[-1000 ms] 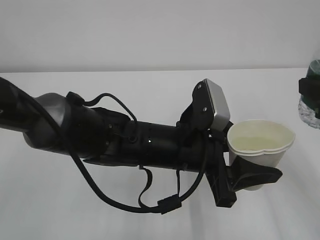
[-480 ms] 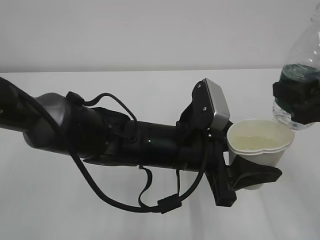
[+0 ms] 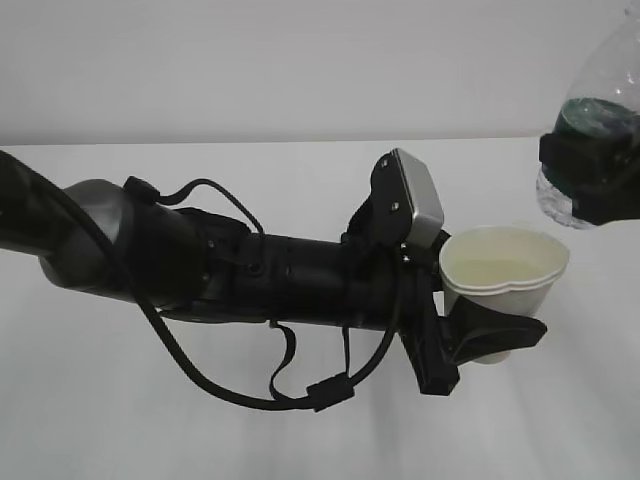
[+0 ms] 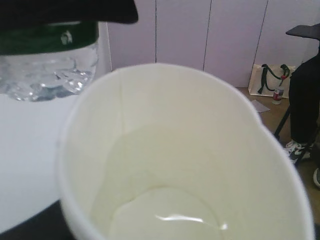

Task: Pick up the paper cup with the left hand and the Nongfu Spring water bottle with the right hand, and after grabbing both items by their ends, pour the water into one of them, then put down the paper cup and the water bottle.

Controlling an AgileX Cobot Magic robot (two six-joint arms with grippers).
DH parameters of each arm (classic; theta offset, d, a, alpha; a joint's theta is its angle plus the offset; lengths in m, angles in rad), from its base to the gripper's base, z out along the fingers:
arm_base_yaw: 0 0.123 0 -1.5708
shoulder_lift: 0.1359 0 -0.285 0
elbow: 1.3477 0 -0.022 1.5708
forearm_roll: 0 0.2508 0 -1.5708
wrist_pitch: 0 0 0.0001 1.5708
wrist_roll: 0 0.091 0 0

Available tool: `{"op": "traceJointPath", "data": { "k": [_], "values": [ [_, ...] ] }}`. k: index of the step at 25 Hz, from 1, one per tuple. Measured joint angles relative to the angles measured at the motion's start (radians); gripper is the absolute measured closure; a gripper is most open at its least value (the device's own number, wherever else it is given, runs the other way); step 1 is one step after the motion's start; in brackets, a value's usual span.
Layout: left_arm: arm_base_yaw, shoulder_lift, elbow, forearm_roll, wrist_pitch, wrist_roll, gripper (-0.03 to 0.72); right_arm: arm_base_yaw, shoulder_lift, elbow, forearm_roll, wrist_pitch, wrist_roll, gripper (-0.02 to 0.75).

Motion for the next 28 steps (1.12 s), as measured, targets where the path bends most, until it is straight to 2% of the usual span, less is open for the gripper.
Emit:
{"op": "traceJointPath", "data": {
  "k": [6,17,21,28],
  "values": [
    [0.005,0.0,0.0,0.0,0.0,0.0,0.271,0.0,0.04,0.053,0.218,-0.154,-0.142,0.337],
    [0.017,0.0,0.0,0.0,0.0,0.0,0.271,0.0,0.047,0.11,0.457,-0.273,-0.373,0.337],
    [0.019,0.0,0.0,0.0,0.0,0.0,0.271,0.0,0.089,0.145,0.501,-0.339,-0.395,0.337],
    [0.021,0.0,0.0,0.0,0.008,0.0,0.271,0.0,0.261,0.197,0.583,-0.645,-0.417,0.337]
  ]
}}
